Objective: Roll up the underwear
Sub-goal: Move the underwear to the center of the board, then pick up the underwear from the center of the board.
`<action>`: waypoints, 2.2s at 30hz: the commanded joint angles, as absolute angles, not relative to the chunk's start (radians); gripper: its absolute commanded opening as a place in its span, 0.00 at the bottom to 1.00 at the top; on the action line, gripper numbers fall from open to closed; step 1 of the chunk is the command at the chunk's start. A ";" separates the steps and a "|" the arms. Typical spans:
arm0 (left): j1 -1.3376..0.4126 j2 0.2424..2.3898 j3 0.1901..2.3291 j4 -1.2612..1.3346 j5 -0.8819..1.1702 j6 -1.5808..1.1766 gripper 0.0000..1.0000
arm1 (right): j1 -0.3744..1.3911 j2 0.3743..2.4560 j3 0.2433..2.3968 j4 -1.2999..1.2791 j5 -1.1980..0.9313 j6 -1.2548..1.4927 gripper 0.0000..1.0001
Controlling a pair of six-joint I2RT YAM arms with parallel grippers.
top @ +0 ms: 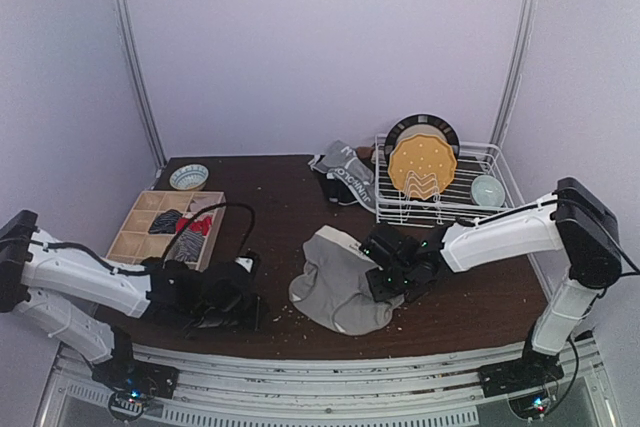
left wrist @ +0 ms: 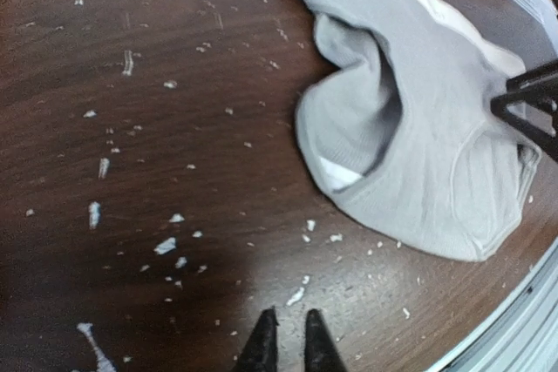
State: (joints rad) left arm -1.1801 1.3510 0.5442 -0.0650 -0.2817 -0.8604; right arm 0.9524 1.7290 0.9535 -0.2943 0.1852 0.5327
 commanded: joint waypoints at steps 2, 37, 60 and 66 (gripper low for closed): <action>-1.175 1.201 0.529 -0.208 -0.440 -0.891 0.20 | 0.983 1.607 0.995 -0.314 0.211 0.475 0.58; -1.172 1.064 0.510 -0.259 -0.370 -0.801 0.47 | 1.282 1.855 1.197 -0.466 -0.050 0.279 0.14; -0.905 1.709 0.745 0.060 0.059 -0.858 0.61 | 1.269 1.783 1.120 -0.212 0.225 0.488 0.46; -0.899 1.772 0.804 0.060 0.073 -0.852 0.37 | 1.247 1.714 1.011 -0.159 0.245 0.520 0.47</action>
State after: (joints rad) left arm -0.9012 1.7241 0.7895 0.0906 0.0269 -0.8478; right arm 1.2686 1.7775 1.0760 -0.2008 0.1913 0.4797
